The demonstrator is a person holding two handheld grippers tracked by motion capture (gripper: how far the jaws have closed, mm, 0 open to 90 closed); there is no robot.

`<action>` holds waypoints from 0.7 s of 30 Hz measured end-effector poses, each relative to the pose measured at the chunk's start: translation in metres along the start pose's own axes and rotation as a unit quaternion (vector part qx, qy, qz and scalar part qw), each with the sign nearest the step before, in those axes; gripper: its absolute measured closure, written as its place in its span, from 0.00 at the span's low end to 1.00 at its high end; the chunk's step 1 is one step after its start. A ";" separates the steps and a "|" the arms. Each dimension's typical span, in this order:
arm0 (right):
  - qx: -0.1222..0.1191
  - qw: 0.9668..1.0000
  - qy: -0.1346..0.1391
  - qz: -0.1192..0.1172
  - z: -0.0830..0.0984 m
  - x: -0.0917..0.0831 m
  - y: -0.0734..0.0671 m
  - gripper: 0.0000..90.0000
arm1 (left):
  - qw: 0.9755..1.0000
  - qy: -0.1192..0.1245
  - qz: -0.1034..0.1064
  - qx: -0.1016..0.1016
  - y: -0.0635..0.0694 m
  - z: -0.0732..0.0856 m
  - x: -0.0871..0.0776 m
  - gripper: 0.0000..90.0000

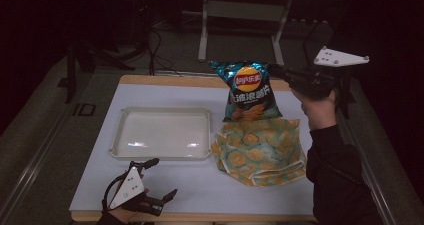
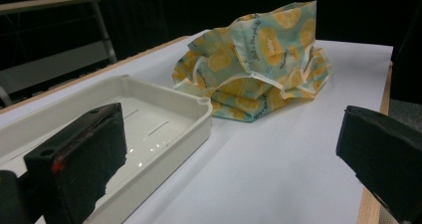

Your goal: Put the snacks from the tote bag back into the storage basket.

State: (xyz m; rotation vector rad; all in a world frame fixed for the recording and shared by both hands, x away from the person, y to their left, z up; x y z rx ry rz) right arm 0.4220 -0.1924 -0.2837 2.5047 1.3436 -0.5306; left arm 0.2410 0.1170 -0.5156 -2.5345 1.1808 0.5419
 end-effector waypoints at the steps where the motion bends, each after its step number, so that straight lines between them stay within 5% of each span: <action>1: -0.002 1.000 -0.001 -0.002 -0.002 0.003 -0.003 1.00 | 1.000 -0.001 -0.002 -0.001 0.000 0.000 0.000 0.00; 8: -0.004 1.000 0.002 -0.015 -0.013 0.026 -0.020 1.00 | 0.999 -0.036 -0.025 -0.002 0.003 0.005 -0.001 0.00; 21: -0.018 0.999 0.004 -0.041 -0.029 0.067 -0.053 1.00 | 0.999 -0.031 -0.041 -0.018 -0.005 0.007 -0.005 0.00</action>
Point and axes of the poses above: each handheld gripper's, and its own axes: x roughly forward along the jaws, z roughly out of its underside, y roughly to its right, the point moved 8 cm from there along x, roughly forward along the jaws, and after that the axes turned 13 degrees about -y, right-handed, at the moved point
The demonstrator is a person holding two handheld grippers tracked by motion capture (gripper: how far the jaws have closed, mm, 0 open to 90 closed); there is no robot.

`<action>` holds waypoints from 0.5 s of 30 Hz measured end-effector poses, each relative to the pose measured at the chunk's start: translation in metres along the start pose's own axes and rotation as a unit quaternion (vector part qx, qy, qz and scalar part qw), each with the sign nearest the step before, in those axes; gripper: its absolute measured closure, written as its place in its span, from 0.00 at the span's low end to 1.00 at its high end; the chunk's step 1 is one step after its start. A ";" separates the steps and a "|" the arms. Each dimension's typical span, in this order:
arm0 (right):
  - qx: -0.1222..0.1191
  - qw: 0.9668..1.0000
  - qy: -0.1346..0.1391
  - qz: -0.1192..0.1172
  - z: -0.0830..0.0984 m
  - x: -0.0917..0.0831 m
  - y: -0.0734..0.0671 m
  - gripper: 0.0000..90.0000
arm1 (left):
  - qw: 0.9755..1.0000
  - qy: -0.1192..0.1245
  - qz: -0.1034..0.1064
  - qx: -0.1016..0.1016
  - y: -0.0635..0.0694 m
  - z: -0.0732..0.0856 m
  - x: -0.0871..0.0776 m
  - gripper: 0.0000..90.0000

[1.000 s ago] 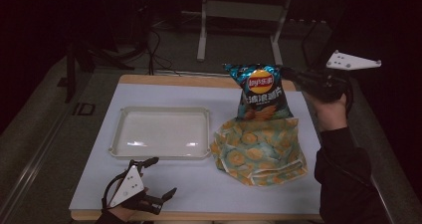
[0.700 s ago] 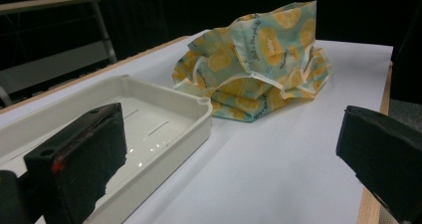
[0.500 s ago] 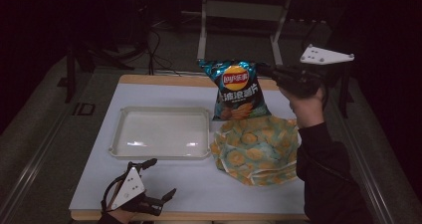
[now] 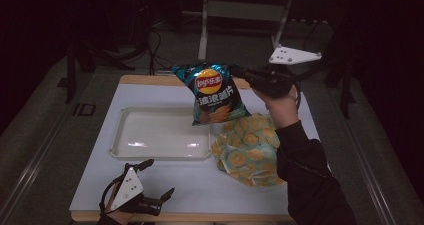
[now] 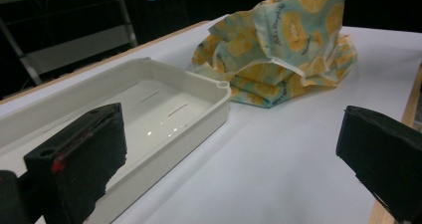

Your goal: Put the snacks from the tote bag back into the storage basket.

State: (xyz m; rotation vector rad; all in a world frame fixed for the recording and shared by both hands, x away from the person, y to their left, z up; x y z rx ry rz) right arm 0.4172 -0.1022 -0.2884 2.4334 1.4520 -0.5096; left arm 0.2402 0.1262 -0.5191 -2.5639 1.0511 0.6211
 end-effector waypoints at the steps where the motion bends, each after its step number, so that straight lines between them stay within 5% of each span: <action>1: 0.000 1.000 0.001 -0.001 -0.001 0.004 -0.002 1.00 | 1.000 -0.001 -0.001 0.000 0.000 0.000 0.000 0.00; 15: 0.003 1.000 0.015 -0.020 -0.013 0.053 -0.034 1.00 | 1.000 0.000 -0.007 0.000 -0.002 0.004 -0.008 0.00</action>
Point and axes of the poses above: each handheld gripper's, and its own axes: x roughly forward along the jaws, z roughly out of its underside, y roughly to its right, the point moved 8 cm from there along x, roughly forward along the jaws, and after that the axes turned 13 degrees about -y, right-handed, at the moved point
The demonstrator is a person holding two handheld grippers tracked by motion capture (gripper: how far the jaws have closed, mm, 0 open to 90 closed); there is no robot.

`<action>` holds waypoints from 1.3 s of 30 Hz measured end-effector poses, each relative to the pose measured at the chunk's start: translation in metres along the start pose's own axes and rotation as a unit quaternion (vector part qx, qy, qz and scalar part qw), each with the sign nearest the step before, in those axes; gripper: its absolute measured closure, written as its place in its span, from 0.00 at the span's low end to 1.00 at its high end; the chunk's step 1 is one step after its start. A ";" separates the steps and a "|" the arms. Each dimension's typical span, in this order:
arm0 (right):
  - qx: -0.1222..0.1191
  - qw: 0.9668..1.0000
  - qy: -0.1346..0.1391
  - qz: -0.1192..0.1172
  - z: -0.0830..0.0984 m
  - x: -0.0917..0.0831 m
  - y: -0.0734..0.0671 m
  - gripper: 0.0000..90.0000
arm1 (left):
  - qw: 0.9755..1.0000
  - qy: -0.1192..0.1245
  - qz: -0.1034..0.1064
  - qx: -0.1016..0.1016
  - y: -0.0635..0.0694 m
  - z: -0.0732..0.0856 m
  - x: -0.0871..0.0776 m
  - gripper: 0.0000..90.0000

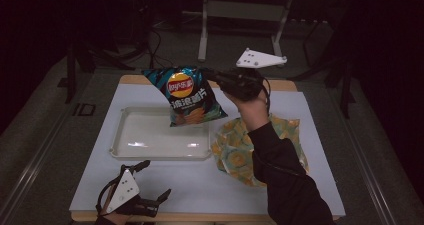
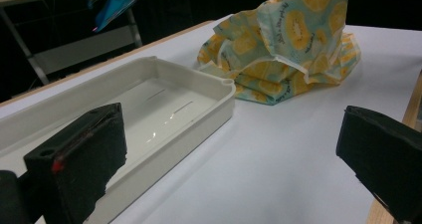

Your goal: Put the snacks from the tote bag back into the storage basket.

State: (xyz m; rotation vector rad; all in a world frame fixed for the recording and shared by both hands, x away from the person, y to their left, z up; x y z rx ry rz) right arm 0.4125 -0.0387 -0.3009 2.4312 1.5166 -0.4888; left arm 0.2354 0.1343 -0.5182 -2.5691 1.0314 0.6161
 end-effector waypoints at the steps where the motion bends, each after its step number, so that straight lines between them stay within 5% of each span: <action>1: 0.001 1.000 0.000 -0.002 0.000 0.004 -0.002 1.00 | 1.000 0.000 -0.001 0.000 0.000 0.000 0.000 0.00; 12: 0.014 1.000 -0.002 -0.007 0.004 0.052 -0.021 1.00 | 1.000 0.002 0.001 0.004 0.000 0.001 0.000 0.00; 25: 0.060 0.997 -0.018 -0.044 0.044 0.108 -0.036 1.00 | 1.000 0.010 -0.015 0.004 -0.004 -0.001 -0.002 0.00; 39: 0.083 0.994 -0.041 -0.051 0.084 0.124 -0.045 1.00 | 1.000 0.006 -0.014 0.006 -0.004 -0.001 -0.001 0.00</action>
Point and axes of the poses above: each handheld gripper's, and its own axes: x roughly forward along the jaws, z roughly out of its underside, y roughly to its right, the point moved 8 cm from there along x, roughly forward along the jaws, and after that the axes turned 13 degrees about -y, right-handed, at the moved point
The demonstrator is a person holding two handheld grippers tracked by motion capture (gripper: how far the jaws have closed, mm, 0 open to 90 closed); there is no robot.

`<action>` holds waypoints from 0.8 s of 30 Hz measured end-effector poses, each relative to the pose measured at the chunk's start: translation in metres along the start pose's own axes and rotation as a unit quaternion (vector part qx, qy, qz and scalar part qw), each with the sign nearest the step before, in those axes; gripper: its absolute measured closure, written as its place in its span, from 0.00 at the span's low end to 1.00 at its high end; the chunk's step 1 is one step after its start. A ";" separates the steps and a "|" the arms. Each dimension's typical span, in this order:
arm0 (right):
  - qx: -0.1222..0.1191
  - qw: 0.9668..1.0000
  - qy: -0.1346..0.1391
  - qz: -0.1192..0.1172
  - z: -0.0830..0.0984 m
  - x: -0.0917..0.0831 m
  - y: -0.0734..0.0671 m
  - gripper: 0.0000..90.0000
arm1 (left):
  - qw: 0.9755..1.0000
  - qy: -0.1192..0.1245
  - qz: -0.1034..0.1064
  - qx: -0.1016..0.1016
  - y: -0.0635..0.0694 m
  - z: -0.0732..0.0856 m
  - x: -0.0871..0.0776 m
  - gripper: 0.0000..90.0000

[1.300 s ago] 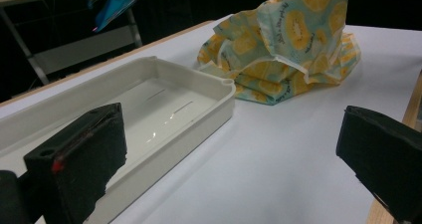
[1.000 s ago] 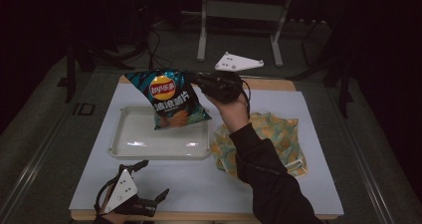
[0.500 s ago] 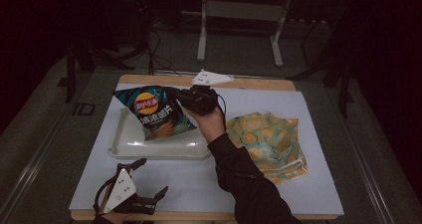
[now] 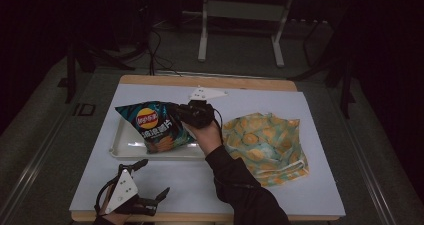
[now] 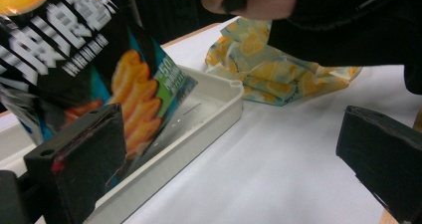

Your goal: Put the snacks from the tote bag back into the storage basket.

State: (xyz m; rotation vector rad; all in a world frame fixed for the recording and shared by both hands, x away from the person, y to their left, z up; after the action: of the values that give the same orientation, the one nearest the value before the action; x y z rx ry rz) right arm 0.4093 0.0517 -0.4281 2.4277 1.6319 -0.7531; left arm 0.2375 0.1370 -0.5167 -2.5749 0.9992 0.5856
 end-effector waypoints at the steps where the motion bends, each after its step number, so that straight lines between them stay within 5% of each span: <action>1: 0.004 1.000 0.001 -0.001 0.003 0.000 0.000 1.00 | 1.000 0.000 0.000 0.000 0.000 0.000 0.000 0.00; 15: 0.049 0.998 -0.032 0.024 0.039 -0.010 0.030 1.00 | 1.000 -0.008 0.004 0.002 0.001 0.001 0.003 0.00; 24: 0.063 0.996 -0.054 0.040 0.044 0.001 0.049 1.00 | 1.000 -0.012 0.011 0.005 0.003 0.002 0.004 0.00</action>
State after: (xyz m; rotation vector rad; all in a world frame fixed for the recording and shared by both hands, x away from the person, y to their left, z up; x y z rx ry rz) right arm 0.4389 0.0156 -0.4753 2.4704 1.4812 -0.9852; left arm 0.2375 0.1329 -0.5205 -2.5454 1.0212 0.6140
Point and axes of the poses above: each handheld gripper's, and its own axes: x roughly forward along the jaws, z roughly out of its underside, y roughly to its right, the point moved 8 cm from there along x, roughly forward along the jaws, and after that the axes turned 13 degrees about -y, right-handed, at the moved point
